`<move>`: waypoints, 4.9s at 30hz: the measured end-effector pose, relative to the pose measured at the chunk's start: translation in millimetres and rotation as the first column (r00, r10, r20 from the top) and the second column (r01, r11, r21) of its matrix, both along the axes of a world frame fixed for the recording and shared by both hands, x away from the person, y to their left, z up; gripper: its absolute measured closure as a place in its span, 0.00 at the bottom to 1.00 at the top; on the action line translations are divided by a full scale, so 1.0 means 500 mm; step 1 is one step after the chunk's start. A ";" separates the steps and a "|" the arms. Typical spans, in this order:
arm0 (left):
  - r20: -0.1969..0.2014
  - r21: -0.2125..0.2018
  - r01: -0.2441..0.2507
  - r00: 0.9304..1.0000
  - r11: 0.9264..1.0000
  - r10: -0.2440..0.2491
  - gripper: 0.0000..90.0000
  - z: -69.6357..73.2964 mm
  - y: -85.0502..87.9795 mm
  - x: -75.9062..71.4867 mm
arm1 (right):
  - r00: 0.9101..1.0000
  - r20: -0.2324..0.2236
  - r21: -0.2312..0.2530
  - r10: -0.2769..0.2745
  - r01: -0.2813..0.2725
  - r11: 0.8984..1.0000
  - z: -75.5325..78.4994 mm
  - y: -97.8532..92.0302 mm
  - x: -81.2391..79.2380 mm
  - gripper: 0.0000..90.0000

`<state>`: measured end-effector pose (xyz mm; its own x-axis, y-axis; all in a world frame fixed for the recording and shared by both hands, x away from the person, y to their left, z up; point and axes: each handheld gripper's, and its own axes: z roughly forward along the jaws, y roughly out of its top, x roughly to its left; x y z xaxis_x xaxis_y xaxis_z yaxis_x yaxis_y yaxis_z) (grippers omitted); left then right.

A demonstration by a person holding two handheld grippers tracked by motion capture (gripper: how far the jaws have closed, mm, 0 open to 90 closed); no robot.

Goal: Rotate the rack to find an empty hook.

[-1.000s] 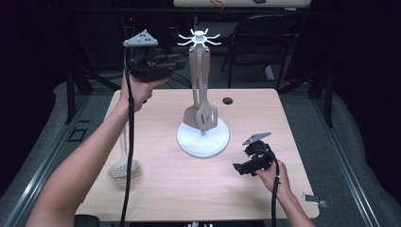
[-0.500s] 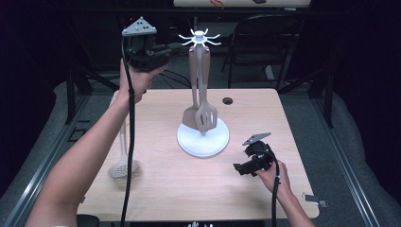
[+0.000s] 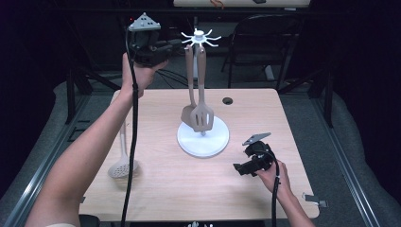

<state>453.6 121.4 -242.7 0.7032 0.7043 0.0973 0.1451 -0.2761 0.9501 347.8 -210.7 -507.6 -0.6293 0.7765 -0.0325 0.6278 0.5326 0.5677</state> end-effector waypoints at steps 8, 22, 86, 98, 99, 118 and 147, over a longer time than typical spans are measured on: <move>0.014 -0.023 0.000 1.000 1.000 0.000 0.99 0.003 0.008 -0.010 | 1.000 0.003 0.007 -0.007 0.007 1.000 0.000 -0.001 0.000 0.09; 0.053 0.006 0.086 0.995 0.996 -0.086 0.99 0.010 -0.015 -0.073 | 1.000 0.001 -0.001 -0.003 0.003 1.000 -0.001 0.003 -0.001 0.10; 0.007 -0.002 0.015 1.000 1.000 -0.015 1.00 0.006 -0.001 -0.027 | 1.000 -0.004 0.003 0.001 -0.001 1.000 -0.002 0.004 -0.001 0.10; -0.020 -0.077 0.041 0.999 0.996 -0.043 0.87 -0.005 0.021 -0.030 | 1.000 -0.011 0.029 0.011 -0.010 1.000 0.000 0.001 -0.002 0.08; -0.024 -0.078 0.037 0.999 0.996 -0.039 0.75 -0.006 0.025 -0.035 | 1.000 -0.008 0.036 0.008 -0.008 0.999 0.001 0.002 -0.003 0.08; -0.105 0.021 -0.163 0.981 0.986 0.164 0.18 -0.117 0.159 -0.122 | 0.999 -0.027 0.034 0.023 -0.022 0.999 -0.010 0.002 0.003 0.06; -0.407 0.178 -0.441 0.781 0.880 0.474 0.00 -0.455 0.340 -0.113 | 0.992 -0.112 -0.035 0.062 -0.066 0.997 -0.038 0.028 0.008 0.07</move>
